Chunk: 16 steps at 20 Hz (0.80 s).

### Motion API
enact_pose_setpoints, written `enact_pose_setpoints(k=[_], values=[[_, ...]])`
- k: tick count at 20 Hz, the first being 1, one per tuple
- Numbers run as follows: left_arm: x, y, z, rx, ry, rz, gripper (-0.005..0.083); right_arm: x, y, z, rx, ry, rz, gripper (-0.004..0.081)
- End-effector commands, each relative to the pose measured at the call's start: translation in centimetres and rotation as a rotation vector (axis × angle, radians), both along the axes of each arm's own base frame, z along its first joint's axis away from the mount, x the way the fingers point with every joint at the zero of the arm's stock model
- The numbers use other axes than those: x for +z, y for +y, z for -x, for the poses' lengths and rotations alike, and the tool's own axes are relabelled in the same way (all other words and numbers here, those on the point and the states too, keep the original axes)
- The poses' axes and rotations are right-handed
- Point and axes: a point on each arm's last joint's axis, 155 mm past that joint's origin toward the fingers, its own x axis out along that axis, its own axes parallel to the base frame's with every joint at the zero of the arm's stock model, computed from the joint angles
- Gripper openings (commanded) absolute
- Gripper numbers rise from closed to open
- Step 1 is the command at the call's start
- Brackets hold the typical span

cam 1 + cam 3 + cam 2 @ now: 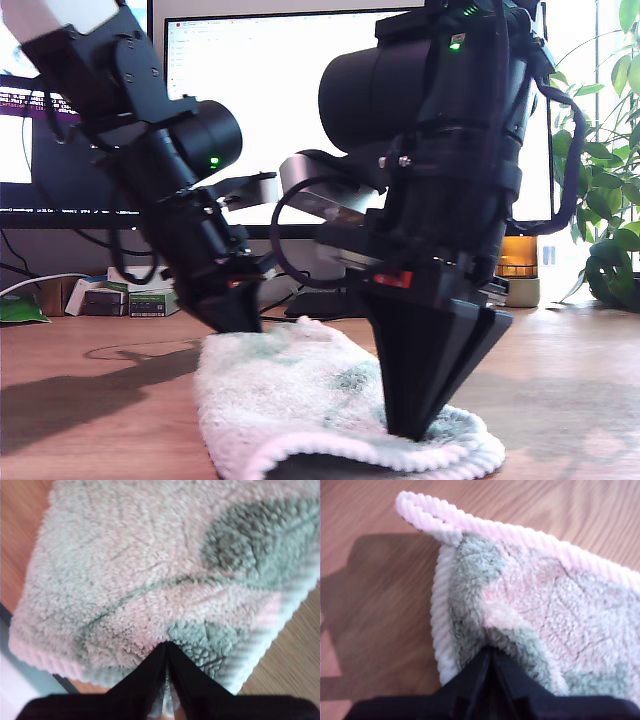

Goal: Fold the tea towel to a neat square and place it to the right

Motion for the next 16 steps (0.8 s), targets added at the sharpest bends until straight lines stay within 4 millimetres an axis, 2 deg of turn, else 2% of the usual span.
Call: enact_pose_setpoints(k=[1,5,10,14,16], values=[[-5.1,0.6,1.9,-0.026,0.097,-0.081,-0.0021,-1.2,-0.1,1.3,-0.004,0.051,0.007,-0.0007],[-5.0,-0.6,0.2,-0.054,0.063,-0.089,-0.0021,-0.9,1.5,2.1,0.011,0.064,-0.041,-0.0007],[-4.1,-1.6,-1.5,-0.075,0.024,-0.086,-0.0021,-0.6,3.5,1.8,0.008,0.026,-0.094,-0.0007],[-3.5,-1.2,-1.8,-0.066,0.037,-0.1,-0.0021,-0.6,2.9,1.4,-0.015,0.029,-0.081,-0.0007],[-2.5,-0.9,-2.4,-0.069,0.025,-0.115,-0.0021,-0.6,2.8,1.1,-0.02,0.027,-0.082,-0.0007]])
